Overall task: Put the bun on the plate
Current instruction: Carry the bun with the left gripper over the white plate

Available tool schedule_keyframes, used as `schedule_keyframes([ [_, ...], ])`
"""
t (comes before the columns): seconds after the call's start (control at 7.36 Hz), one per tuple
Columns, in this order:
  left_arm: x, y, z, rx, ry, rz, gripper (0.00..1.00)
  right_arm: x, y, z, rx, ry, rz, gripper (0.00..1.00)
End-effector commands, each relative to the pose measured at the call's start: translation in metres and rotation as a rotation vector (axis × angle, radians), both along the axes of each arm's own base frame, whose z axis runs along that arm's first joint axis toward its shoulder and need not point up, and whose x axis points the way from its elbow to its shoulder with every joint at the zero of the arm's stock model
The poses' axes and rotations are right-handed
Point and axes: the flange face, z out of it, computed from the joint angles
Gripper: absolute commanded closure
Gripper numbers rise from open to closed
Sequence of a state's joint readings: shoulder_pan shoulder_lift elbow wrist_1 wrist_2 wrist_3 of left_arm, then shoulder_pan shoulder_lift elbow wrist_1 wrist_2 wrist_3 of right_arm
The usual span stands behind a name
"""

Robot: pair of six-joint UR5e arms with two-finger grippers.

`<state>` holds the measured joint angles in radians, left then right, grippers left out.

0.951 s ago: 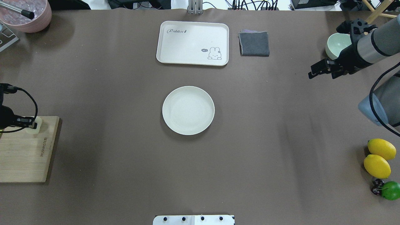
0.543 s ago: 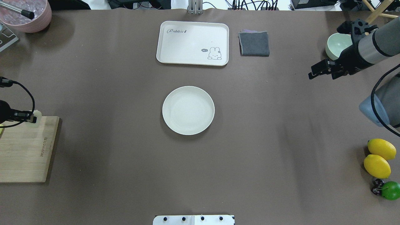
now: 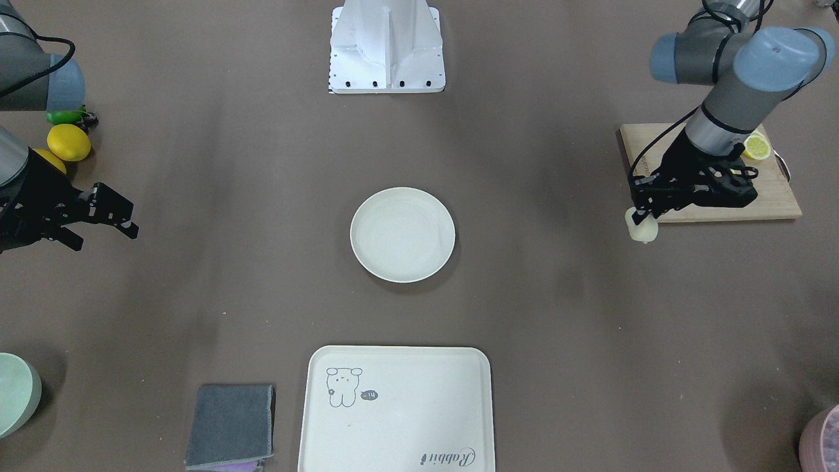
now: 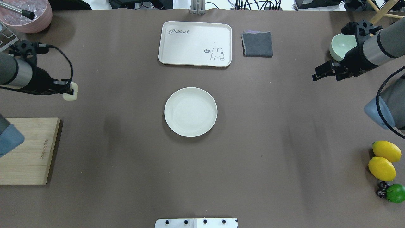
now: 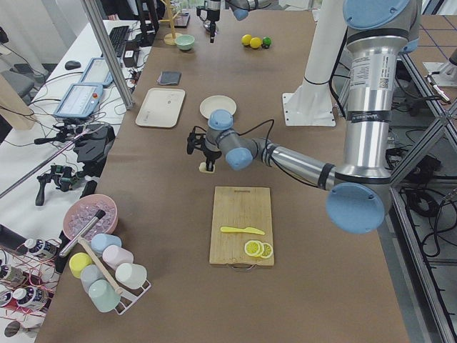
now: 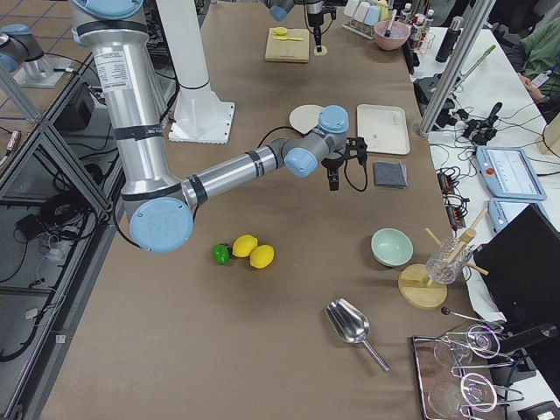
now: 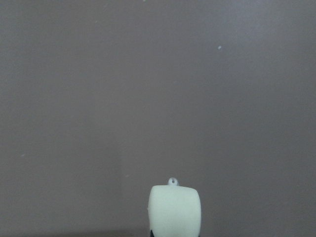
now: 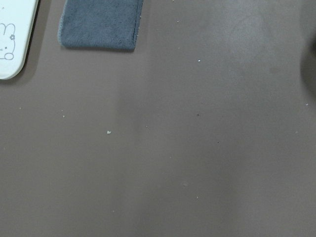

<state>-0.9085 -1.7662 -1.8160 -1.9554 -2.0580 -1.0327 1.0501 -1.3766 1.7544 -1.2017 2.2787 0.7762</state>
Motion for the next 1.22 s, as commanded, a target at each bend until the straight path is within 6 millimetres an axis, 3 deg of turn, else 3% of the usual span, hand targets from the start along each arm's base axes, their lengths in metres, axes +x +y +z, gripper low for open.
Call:
schedule_keyframes([
  [0.0,0.088,-0.002,-0.108,-0.084,0.017,-0.030,0.73,0.001,0.001,0.002,-0.003,0.001,0.000,0.00],
  [0.14,0.150,0.022,-0.143,-0.099,0.030,-0.048,0.73,0.001,0.001,0.002,-0.001,0.000,0.000,0.00],
  [0.41,0.211,0.053,-0.192,-0.141,0.039,-0.089,0.73,0.001,0.002,0.004,-0.003,0.002,-0.001,0.00],
  [0.68,0.274,0.052,-0.232,-0.171,0.039,-0.120,0.73,0.002,0.003,0.006,-0.005,0.002,-0.002,0.00],
  [0.81,0.309,0.063,-0.244,-0.134,0.017,-0.131,0.73,0.003,0.005,0.011,-0.009,0.004,-0.002,0.00],
  [1.09,0.326,0.063,-0.239,-0.126,-0.004,-0.136,0.73,0.005,0.010,0.005,0.001,-0.004,-0.004,0.00],
])
